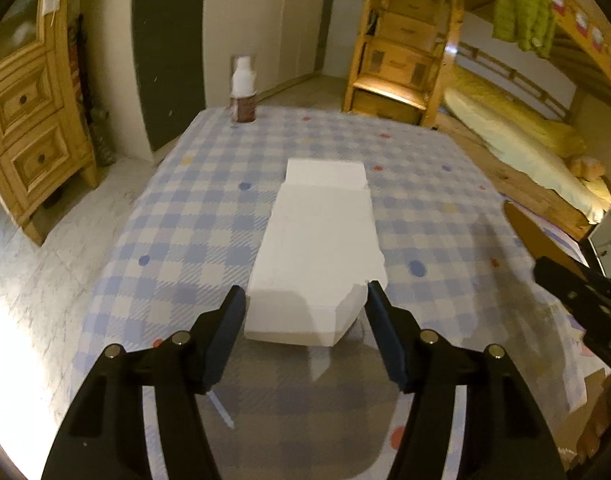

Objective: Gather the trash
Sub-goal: 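Close the left tool on the white paper sheet while the right tool holds the scrap, then lift the white paper sheet off the table with the left tool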

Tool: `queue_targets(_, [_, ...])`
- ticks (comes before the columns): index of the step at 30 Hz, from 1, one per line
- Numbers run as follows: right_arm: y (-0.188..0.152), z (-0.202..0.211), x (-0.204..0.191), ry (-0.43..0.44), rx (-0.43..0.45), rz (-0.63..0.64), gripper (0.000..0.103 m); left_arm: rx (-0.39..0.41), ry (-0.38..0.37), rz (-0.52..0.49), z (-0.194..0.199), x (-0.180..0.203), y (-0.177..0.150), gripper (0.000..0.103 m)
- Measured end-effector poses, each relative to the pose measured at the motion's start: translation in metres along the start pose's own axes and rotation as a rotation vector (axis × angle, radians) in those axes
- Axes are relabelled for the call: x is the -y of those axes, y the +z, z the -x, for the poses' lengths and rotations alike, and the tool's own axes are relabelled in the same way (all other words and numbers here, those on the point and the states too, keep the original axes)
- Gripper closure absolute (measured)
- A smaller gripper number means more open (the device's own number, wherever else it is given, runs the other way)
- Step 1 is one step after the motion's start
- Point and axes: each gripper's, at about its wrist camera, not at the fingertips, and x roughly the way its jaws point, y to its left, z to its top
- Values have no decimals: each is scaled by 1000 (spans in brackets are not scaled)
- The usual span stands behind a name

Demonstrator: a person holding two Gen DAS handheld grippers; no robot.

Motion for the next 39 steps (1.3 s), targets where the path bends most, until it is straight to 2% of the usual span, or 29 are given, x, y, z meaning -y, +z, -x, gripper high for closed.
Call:
queue_targets(4, [0, 2, 4, -5, 12, -11, 46, 34, -35, -32, 8, 14, 3, 47])
queue_targets(7, [0, 7, 11, -16, 27, -31, 46, 38, -57, -57, 10, 28, 4, 54])
queue_targets(10, [-1, 10, 18, -23, 29, -47, 46, 14, -80, -77, 5, 38, 4, 84])
queue_targets(13, [0, 11, 24, -30, 28, -59, 46, -14, -65, -80, -4, 39, 2, 83])
queue_targets(14, [0, 11, 25, -31, 30, -62, 46, -22, -60, -73, -5, 37, 1, 73])
queue_targets(16, [1, 12, 28, -26, 32, -72, 46, -24, -71, -58, -4, 33, 0, 67])
queue_targets(19, [3, 12, 30, -14, 30, -78, 46, -7, -63, -82, 1, 33, -2, 66])
queue_targets(27, [4, 11, 28, -1, 25, -59, 46, -34, -55, -140, -15, 46, -2, 66])
queue_targets(29, [4, 11, 28, -3, 23, -59, 46, -41, -48, -162, -20, 50, -1, 70])
queue_targets(32, [4, 10, 29, -2, 21, -66, 46, -50, -16, -212, -30, 55, 1, 86])
queue_targets(34, [4, 11, 29, 1, 21, -68, 46, -41, 8, -254, -31, 59, 0, 87])
queue_targets(36, [4, 11, 29, 1, 22, -68, 46, -37, -14, -242, -28, 57, 0, 87])
queue_targets(37, [4, 11, 30, 2, 22, -70, 46, -29, -26, -227, -24, 54, 0, 79])
queue_targets(38, [3, 11, 29, 1, 21, -71, 46, -18, -34, -217, -19, 52, 0, 64])
queue_targets(39, [3, 11, 29, 2, 21, -73, 46, -5, -39, -209, -16, 51, 0, 58])
